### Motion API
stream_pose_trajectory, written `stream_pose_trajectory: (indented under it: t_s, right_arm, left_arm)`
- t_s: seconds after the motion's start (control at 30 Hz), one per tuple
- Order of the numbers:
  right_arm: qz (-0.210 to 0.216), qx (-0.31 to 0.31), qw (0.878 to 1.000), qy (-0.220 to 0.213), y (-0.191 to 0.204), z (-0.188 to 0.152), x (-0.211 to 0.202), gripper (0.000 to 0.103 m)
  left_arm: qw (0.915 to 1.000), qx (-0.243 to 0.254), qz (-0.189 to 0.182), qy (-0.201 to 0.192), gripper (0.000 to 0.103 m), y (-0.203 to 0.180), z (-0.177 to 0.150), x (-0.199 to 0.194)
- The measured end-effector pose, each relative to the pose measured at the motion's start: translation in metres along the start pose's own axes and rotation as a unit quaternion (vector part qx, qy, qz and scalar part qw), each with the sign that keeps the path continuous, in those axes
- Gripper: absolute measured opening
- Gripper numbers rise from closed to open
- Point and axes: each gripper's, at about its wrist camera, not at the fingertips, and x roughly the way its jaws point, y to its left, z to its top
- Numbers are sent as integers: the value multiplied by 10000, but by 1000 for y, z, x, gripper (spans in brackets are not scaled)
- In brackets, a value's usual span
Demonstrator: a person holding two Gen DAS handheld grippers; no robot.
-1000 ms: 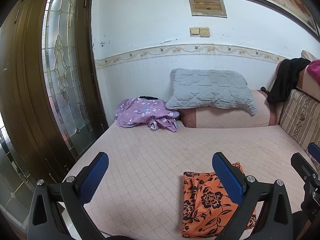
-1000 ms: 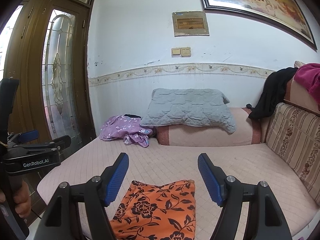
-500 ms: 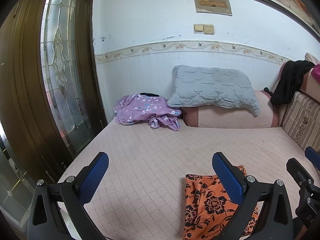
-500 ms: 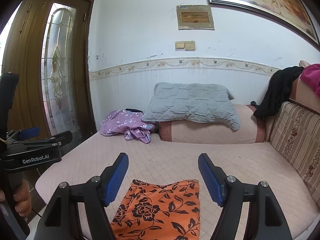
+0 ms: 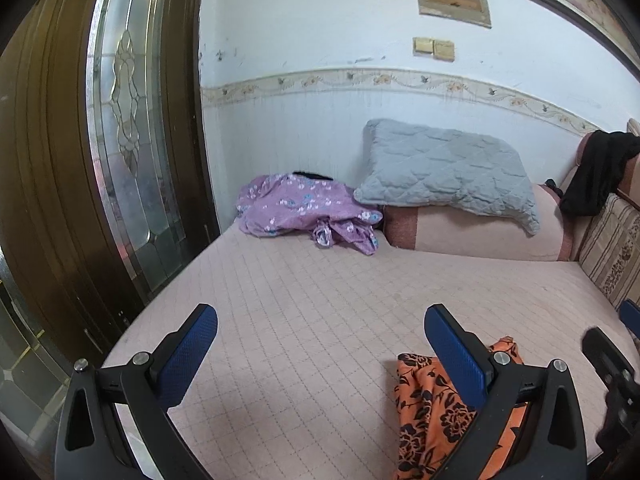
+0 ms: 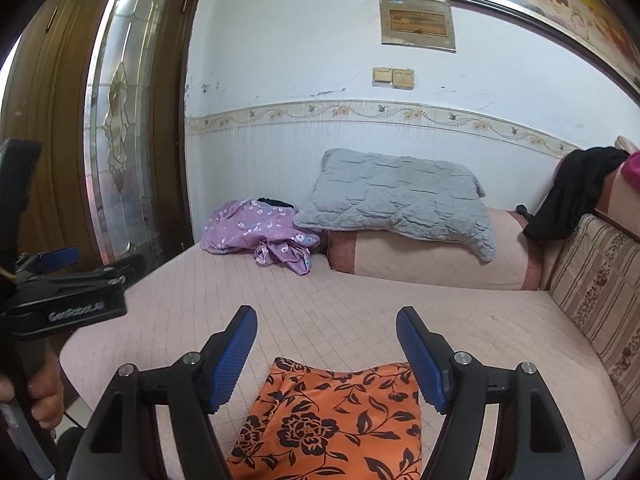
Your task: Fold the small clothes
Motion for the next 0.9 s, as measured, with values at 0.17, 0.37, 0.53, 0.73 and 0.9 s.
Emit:
stream_pose_trajectory:
  t_s: [0.17, 0.37, 0.53, 0.73, 0.9]
  right_arm:
    - [-201, -100, 9995, 208, -4, -7, 8, 75]
    - [-215, -53, 9992, 326, -12, -14, 10, 75]
    - [-88, -19, 9996, 265, -13, -16, -1, 76]
    - [-50, 80, 10000, 13, -24, -13, -29, 75]
    - [-61, 243, 9994, -223, -37, -8, -56, 76]
  left_arm:
    - [9995, -112, -20, 290, 103, -2, -11, 32]
    - [9993, -216, 79, 296, 103, 2, -15, 27]
    - [9990, -204, 219, 336, 103, 0, -15, 14]
    - [9996, 15, 199, 211, 103, -16, -11, -17]
    - [9997, 221, 131, -15, 103, -32, -6, -48]
